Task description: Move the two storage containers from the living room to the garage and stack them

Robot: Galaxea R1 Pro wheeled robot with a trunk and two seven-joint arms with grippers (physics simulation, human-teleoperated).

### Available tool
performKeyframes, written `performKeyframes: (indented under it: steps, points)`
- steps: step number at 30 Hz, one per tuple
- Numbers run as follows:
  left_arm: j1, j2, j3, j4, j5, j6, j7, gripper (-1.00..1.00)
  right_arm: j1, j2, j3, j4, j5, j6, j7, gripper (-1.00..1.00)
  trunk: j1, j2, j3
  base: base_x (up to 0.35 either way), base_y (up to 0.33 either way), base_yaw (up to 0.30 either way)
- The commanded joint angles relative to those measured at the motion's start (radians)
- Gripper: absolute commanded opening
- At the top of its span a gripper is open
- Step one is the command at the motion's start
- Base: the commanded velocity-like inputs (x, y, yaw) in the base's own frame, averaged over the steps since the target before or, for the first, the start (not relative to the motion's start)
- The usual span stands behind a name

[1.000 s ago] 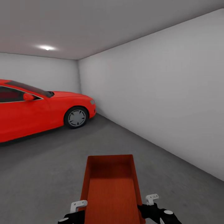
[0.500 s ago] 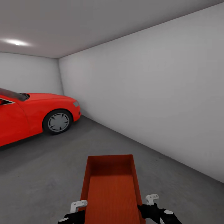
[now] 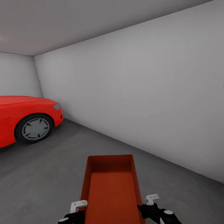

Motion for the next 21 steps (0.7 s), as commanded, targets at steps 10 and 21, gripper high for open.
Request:
performKeyframes:
  steps: [10,21]
  points:
    - [0.0,-0.001,0.002,-0.004,-0.039,-0.073,0.015,-1.0,-0.001,0.001,-0.006,0.001,-0.041,0.007,0.047,-1.0,0.001,-0.001,-0.002,0.177,0.0,-0.294]
    - [0.0,-0.001,0.002,-0.004,-0.039,-0.073,0.015,-1.0,-0.001,0.001,-0.006,0.001,-0.041,0.006,0.047,-1.0,0.001,-0.001,-0.002,0.001,0.0,-0.292]
